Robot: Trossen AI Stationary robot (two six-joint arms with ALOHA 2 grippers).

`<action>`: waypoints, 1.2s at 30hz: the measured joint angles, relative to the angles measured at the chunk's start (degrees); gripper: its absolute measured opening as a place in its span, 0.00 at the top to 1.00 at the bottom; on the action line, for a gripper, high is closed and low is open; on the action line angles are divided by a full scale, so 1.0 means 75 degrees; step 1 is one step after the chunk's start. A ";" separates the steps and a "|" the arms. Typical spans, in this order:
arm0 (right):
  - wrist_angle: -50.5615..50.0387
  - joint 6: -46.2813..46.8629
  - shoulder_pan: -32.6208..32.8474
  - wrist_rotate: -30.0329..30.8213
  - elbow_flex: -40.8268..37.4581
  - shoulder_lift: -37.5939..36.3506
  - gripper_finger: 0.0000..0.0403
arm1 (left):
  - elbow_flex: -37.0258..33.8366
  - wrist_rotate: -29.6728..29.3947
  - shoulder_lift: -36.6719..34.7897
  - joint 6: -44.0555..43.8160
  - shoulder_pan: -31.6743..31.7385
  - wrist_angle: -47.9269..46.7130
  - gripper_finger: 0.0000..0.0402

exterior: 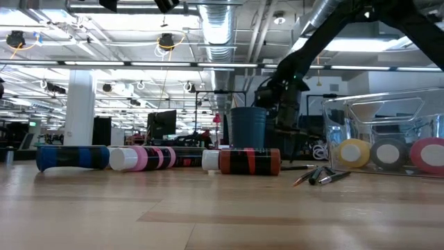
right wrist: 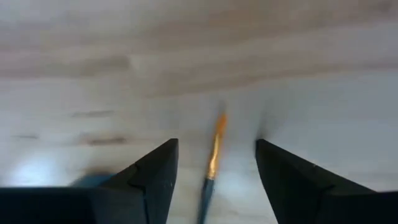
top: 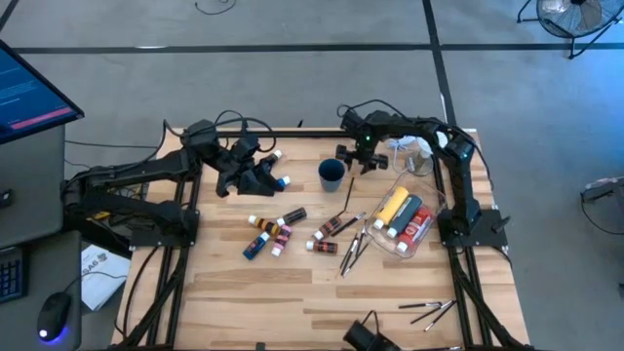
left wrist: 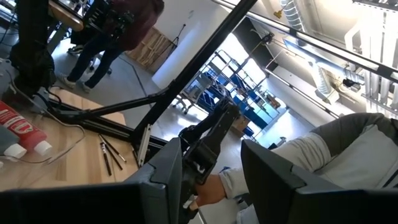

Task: Pick & Place Paint Supplies
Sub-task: Put the top paint brush into the blue cup

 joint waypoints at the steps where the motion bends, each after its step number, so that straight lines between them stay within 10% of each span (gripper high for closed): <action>1: -0.0031 -0.0008 0.0023 -0.0122 0.0032 0.0072 0.48 | 0.0000 -0.0001 0.0000 0.0000 0.0003 0.0000 0.69; 36: -0.0370 -0.1057 -0.0029 0.0340 0.0242 0.0239 0.98 | 0.0000 -0.0076 0.0000 -0.0023 -0.0140 -0.0009 0.69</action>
